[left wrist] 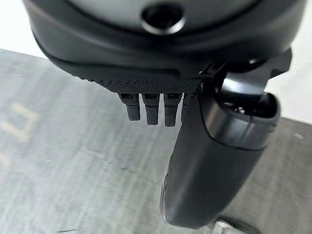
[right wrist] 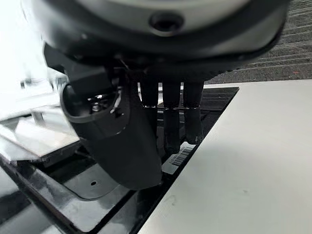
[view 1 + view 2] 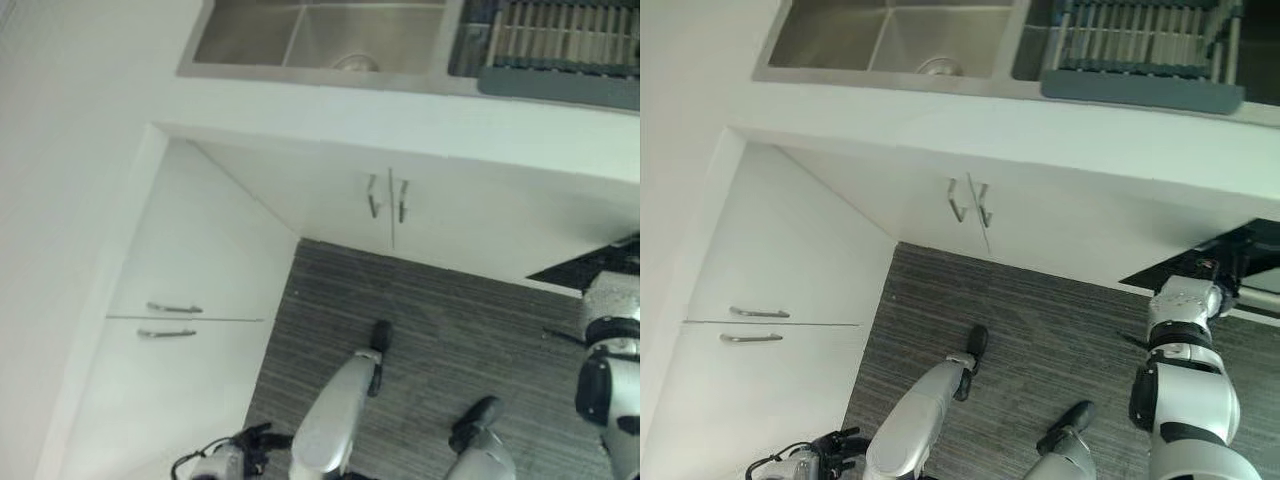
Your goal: Place the dishes in the dishwasher.
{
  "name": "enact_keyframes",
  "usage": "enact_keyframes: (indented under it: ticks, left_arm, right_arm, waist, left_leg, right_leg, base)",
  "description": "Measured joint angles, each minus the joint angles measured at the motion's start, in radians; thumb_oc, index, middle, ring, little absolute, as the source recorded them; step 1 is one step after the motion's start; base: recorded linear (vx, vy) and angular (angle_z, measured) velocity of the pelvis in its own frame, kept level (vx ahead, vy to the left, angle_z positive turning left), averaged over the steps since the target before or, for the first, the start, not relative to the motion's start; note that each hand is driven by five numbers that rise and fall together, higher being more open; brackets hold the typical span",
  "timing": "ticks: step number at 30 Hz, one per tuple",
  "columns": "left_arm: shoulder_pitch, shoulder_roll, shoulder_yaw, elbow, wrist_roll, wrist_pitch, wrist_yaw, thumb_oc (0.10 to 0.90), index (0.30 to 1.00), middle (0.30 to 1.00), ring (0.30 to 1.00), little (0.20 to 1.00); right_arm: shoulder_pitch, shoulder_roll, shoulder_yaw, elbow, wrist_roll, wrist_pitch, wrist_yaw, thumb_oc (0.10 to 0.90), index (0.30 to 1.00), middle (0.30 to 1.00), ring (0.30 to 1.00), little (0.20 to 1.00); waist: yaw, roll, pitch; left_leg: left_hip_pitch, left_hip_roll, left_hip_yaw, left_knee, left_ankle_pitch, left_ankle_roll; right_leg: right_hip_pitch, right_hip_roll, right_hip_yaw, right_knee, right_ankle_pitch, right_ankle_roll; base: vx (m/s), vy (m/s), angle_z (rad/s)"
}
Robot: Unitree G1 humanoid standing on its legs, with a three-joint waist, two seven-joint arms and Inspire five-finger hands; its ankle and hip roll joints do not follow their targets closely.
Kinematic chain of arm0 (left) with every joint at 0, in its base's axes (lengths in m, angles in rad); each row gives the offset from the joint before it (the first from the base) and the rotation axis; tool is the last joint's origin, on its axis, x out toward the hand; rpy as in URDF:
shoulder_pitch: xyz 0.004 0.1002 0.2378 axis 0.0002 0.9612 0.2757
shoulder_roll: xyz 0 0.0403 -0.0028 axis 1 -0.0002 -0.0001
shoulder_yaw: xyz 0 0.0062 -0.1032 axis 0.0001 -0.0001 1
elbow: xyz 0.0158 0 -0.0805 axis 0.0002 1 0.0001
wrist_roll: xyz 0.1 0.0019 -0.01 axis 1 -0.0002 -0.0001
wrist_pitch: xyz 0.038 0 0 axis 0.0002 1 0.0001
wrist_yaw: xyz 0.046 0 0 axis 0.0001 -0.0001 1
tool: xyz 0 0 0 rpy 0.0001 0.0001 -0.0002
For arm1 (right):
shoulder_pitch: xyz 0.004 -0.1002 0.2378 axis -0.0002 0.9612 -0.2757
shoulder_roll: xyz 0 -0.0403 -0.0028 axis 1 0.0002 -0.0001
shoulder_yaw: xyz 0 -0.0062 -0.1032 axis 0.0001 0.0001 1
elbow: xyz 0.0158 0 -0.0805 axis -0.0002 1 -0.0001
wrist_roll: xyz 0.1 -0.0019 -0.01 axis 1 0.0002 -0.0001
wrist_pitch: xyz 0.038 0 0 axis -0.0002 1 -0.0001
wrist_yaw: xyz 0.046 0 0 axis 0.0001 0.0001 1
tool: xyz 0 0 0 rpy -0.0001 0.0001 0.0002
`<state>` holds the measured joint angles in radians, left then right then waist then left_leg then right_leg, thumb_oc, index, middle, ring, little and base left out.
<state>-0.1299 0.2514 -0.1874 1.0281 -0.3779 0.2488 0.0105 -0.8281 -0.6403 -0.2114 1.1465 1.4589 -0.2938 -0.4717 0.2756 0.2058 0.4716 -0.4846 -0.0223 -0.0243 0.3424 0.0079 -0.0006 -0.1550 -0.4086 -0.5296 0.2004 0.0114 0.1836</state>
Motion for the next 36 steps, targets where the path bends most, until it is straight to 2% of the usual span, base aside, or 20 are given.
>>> enact_keyframes:
  ticks: [3, 5, 8, 14, 15, 16, 18, 19, 20, 22, 23, 24, 26, 27, 28, 29, 30, 31, 34, 36]
  left_arm:
    - [-0.021, 0.009, 0.007, -0.018, 0.000, -0.020, 0.000, 0.800, 0.900, 0.900, 0.900, 0.900]
    - [-0.057, 0.015, 0.020, -0.021, 0.001, -0.044, 0.001, 0.800, 0.900, 0.900, 0.900, 0.900]
    - [-0.066, 0.019, 0.027, -0.027, 0.004, -0.058, 0.001, 0.800, 0.900, 0.900, 0.900, 0.900]
    - [-0.064, 0.054, 0.048, -0.021, 0.011, -0.101, 0.030, 0.800, 0.900, 0.900, 0.900, 0.900]
    - [-0.044, 0.064, 0.068, -0.028, 0.011, -0.145, 0.035, 0.800, 0.900, 0.900, 0.900, 0.900]
    - [-0.032, 0.072, 0.084, -0.021, 0.011, -0.181, 0.030, 0.800, 0.900, 0.900, 0.900, 0.900]
    - [0.010, 0.089, 0.122, 0.049, 0.032, -0.326, -0.011, 0.800, 0.900, 0.900, 0.900, 0.900]
    - [0.046, 0.109, 0.124, 0.065, 0.033, -0.370, -0.027, 0.800, 0.900, 0.900, 0.900, 0.900]
    - [0.086, 0.125, 0.123, 0.065, 0.032, -0.407, -0.040, 0.800, 0.900, 0.900, 0.900, 0.900]
    - [0.141, 0.135, 0.124, 0.058, 0.031, -0.464, -0.052, 0.800, 0.900, 0.900, 0.900, 0.900]
    - [0.148, 0.135, 0.130, 0.057, 0.030, -0.481, -0.058, 0.800, 0.900, 0.900, 0.900, 0.900]
    - [0.149, 0.137, 0.142, 0.033, 0.028, -0.488, -0.059, 0.800, 0.900, 0.900, 0.900, 0.900]
    - [0.166, 0.139, 0.167, -0.011, 0.027, -0.496, -0.061, 0.800, 0.900, 0.900, 0.900, 0.900]
    - [0.159, 0.140, 0.174, -0.034, 0.026, -0.495, -0.061, 0.800, 0.900, 0.900, 0.900, 0.900]
    - [0.158, 0.140, 0.176, -0.052, 0.023, -0.495, -0.061, 0.800, 0.900, 0.900, 0.900, 0.900]
    - [0.151, 0.144, 0.175, -0.071, 0.014, -0.500, -0.065, 0.800, 0.900, 0.900, 0.900, 0.900]
    - [0.135, 0.144, 0.172, -0.084, -0.001, -0.496, -0.069, 0.800, 0.900, 0.900, 0.900, 0.900]
    - [0.120, 0.143, 0.172, -0.099, -0.010, -0.494, -0.069, 0.800, 0.900, 0.900, 0.900, 0.900]
    - [0.109, 0.136, 0.176, -0.108, -0.049, -0.454, -0.113, 0.800, 0.900, 0.900, 0.900, 0.900]
    - [0.101, 0.118, 0.173, -0.093, -0.086, -0.395, -0.172, 0.800, 0.900, 0.900, 0.900, 0.900]
  right_arm:
    - [0.006, 0.018, 0.005, -0.002, -0.045, 0.006, 0.026, 0.400, 0.300, 0.300, 0.300, 0.300]
    - [0.039, 0.054, 0.005, -0.039, -0.144, 0.019, 0.040, 0.400, 0.300, 0.300, 0.300, 0.300]
    - [0.060, 0.055, 0.033, -0.058, -0.238, 0.078, 0.067, 0.400, 0.300, 0.300, 0.300, 0.300]
    - [0.185, 0.054, 0.126, -0.218, -0.404, 0.150, 0.208, 0.400, 0.300, 0.300, 0.300, 0.300]
    - [0.268, 0.057, 0.145, -0.318, -0.438, 0.153, 0.268, 0.400, 0.300, 0.300, 0.300, 0.300]
    - [0.308, 0.061, 0.156, -0.362, -0.446, 0.153, 0.297, 0.400, 0.300, 0.300, 0.300, 0.300]
    - [0.388, 0.098, 0.152, -0.419, -0.501, 0.122, 0.368, 0.400, 0.300, 0.300, 0.300, 0.300]
    - [0.413, 0.124, 0.152, -0.425, -0.519, 0.108, 0.390, 0.400, 0.300, 0.300, 0.300, 0.300]
    - [0.428, 0.140, 0.152, -0.428, -0.537, 0.101, 0.397, 0.400, 0.300, 0.300, 0.300, 0.300]
    - [0.447, 0.153, 0.152, -0.430, -0.556, 0.089, 0.395, 0.409, 0.314, 0.314, 0.314, 0.314]
    - [0.467, 0.156, 0.152, -0.444, -0.556, 0.078, 0.395, 0.441, 0.361, 0.361, 0.361, 0.361]
    - [0.489, 0.169, 0.152, -0.461, -0.558, 0.069, 0.394, 0.449, 0.373, 0.373, 0.373, 0.373]
    - [0.527, 0.199, 0.157, -0.492, -0.590, 0.068, 0.392, 0.491, 0.436, 0.436, 0.436, 0.436]
    - [0.542, 0.216, 0.160, -0.492, -0.596, 0.068, 0.395, 0.491, 0.436, 0.436, 0.436, 0.436]
    - [0.553, 0.229, 0.160, -0.493, -0.597, 0.068, 0.396, 0.511, 0.467, 0.467, 0.467, 0.467]
    - [0.562, 0.251, 0.163, -0.485, -0.598, 0.069, 0.395, 0.577, 0.566, 0.566, 0.566, 0.566]
    - [0.576, 0.257, 0.163, -0.481, -0.613, 0.069, 0.396, 0.773, 0.860, 0.860, 0.860, 0.860]
    - [0.596, 0.261, 0.164, -0.481, -0.633, 0.069, 0.398, 0.800, 0.900, 0.900, 0.900, 0.900]
    - [0.660, 0.285, 0.170, -0.465, -0.674, 0.070, 0.400, 0.800, 0.900, 0.900, 0.900, 0.900]
    - [0.691, 0.290, 0.187, -0.391, -0.714, 0.068, 0.428, 0.800, 0.900, 0.900, 0.900, 0.900]
  waist:
    - [-0.004, -0.005, 0.002]
    - [-0.013, -0.030, -0.002]
    - [-0.032, -0.053, -0.002]
    - [-0.054, -0.106, -0.009]
    - [-0.056, -0.134, -0.017]
    - [-0.061, -0.148, -0.021]
    - [-0.084, -0.179, -0.036]
    - [-0.090, -0.197, -0.046]
    - [-0.102, -0.207, -0.052]
    - [-0.118, -0.207, -0.073]
    - [-0.121, -0.203, -0.081]
    - [-0.124, -0.204, -0.089]
    - [-0.123, -0.215, -0.105]
    - [-0.128, -0.221, -0.117]
    - [-0.134, -0.225, -0.128]
    - [-0.140, -0.235, -0.146]
    - [-0.145, -0.242, -0.153]
    - [-0.153, -0.250, -0.161]
    - [-0.173, -0.277, -0.210]
    - [-0.211, -0.282, -0.242]
  left_leg:
    - [0.001, 0.011, 0.004, 0.005, 0.017, 0.005]
    - [-0.007, 0.028, 0.012, 0.019, 0.008, 0.007]
    - [-0.007, 0.043, 0.020, 0.023, 0.004, 0.005]
    - [-0.004, 0.114, 0.029, 0.069, -0.025, -0.018]
    - [-0.001, 0.142, 0.045, 0.069, -0.033, -0.025]
    - [0.000, 0.149, 0.046, 0.072, -0.037, -0.031]
    - [0.011, 0.158, 0.054, 0.075, -0.043, -0.037]
    - [0.022, 0.164, 0.067, 0.077, -0.051, -0.039]
    - [0.036, 0.168, 0.079, 0.078, -0.060, -0.037]
    - [0.046, 0.170, 0.102, 0.097, -0.083, -0.031]
    - [0.047, 0.169, 0.106, 0.106, -0.089, -0.028]
    - [0.052, 0.170, 0.109, 0.114, -0.099, -0.030]
    - [0.066, 0.173, 0.125, 0.117, -0.109, -0.031]
    - [0.073, 0.175, 0.132, 0.118, -0.116, -0.026]
    - [0.074, 0.176, 0.133, 0.123, -0.119, -0.025]
    - [0.076, 0.179, 0.138, 0.125, -0.122, -0.027]
    - [0.085, 0.182, 0.144, 0.125, -0.124, -0.026]
    - [0.092, 0.183, 0.146, 0.126, -0.126, -0.026]
    - [0.121, 0.201, 0.177, 0.139, -0.146, -0.036]
    - [0.147, 0.211, 0.205, 0.152, -0.162, -0.030]
  right_leg:
    - [0.006, 0.016, -0.001, -0.012, 0.024, -0.006]
    - [0.004, 0.028, 0.001, -0.027, 0.045, -0.005]
    - [0.002, 0.038, 0.008, -0.035, 0.048, -0.008]
    - [0.000, 0.101, 0.033, -0.040, 0.039, -0.026]
    - [-0.012, 0.117, 0.057, -0.034, 0.032, -0.032]
    - [-0.013, 0.124, 0.059, -0.033, 0.029, -0.036]
    - [-0.011, 0.131, 0.062, -0.027, 0.023, -0.040]
    - [-0.011, 0.134, 0.076, -0.028, 0.022, -0.042]
    - [-0.007, 0.134, 0.095, -0.029, 0.019, -0.046]
    - [-0.005, 0.127, 0.119, -0.030, 0.022, -0.043]
    - [-0.002, 0.125, 0.124, -0.031, 0.023, -0.042]
    - [0.002, 0.125, 0.131, -0.031, 0.023, -0.041]
    - [0.005, 0.123, 0.149, -0.034, 0.024, -0.041]
    - [0.006, 0.123, 0.159, -0.038, 0.024, -0.041]
    - [0.008, 0.124, 0.161, -0.039, 0.024, -0.041]
    - [0.007, 0.125, 0.166, -0.039, 0.024, -0.041]
    - [0.009, 0.126, 0.171, -0.040, 0.024, -0.041]
    - [0.014, 0.126, 0.174, -0.040, 0.024, -0.040]
    - [0.024, 0.135, 0.209, -0.048, 0.024, -0.040]
    - [0.035, 0.138, 0.236, -0.053, 0.025, -0.040]
  base:
    - [-0.10, -0.029, -0.16]
    - [-0.04, -0.072, -0.13]
    - [-0.08, -0.125, -0.10]
    - [-0.07, -0.120, -0.27]
    - [-0.10, -0.118, -0.39]
    - [-0.08, -0.048, -0.33]
    - [-0.06, 0.011, -0.15]
    - [-0.05, 0.013, -0.33]
    - [-0.05, -0.001, -0.37]
    - [-0.03, -0.014, -0.31]
    - [0.01, -0.024, -0.20]
    - [0.00, -0.039, -0.14]
    - [-0.01, -0.042, -0.21]
    - [0.00, -0.030, -0.18]
    - [0.00, -0.026, -0.16]
    - [0.00, -0.023, -0.15]
    - [0.00, -0.014, -0.16]
    - [0.00, 0.010, -0.16]
    - [0.03, 0.058, -0.37]
    - [0.06, 0.087, -0.39]
